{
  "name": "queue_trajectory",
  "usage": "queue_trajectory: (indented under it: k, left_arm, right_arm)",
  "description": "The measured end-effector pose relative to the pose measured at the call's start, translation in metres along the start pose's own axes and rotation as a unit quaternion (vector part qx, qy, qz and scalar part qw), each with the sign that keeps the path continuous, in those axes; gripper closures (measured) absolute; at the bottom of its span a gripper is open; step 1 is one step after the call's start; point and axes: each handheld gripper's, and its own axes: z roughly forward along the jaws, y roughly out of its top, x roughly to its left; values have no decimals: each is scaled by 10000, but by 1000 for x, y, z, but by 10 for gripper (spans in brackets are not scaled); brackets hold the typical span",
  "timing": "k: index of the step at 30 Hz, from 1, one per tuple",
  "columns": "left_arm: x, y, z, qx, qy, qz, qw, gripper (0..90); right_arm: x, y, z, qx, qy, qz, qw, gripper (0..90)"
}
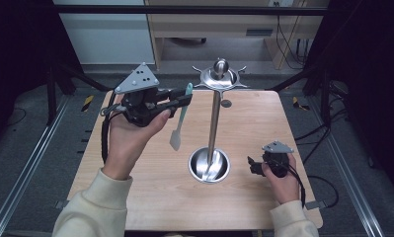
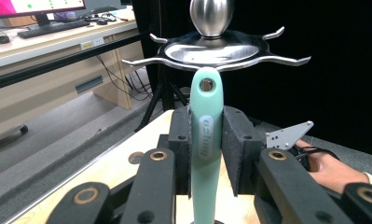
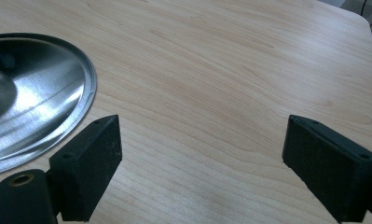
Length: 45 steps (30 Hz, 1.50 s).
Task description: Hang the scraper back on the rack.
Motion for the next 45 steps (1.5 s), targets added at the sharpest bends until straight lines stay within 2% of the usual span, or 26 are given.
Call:
queue_trajectory:
  k: [13,15,17,24,32,45]
  left_arm:
    - [0,1,11,58,-36,-23,10000,740]
    - [0,1,13,90,-34,-17,10000,741]
    - [-1,1,14,82,-34,-26,10000,740]
    - [-3,2,21,39,-37,-39,10000,740]
    - [-1,0,25,-26,-75,-78,9999,739]
    - [0,-1,21,-15,-40,-14,10000,734]
  right_arm:
    - [1,0,0,15,-2,47,10000,121]
    - [0,0,0,-1,-1,-6,10000,121]
    - [1,0,-1,-1,-1,50,10000,121]
    - [0,-1,-1,-12,2,18,10000,121]
    - [0,0,0,-5,28,37,10000,121]
    - [0,0,0,8,34,47,10000,118]
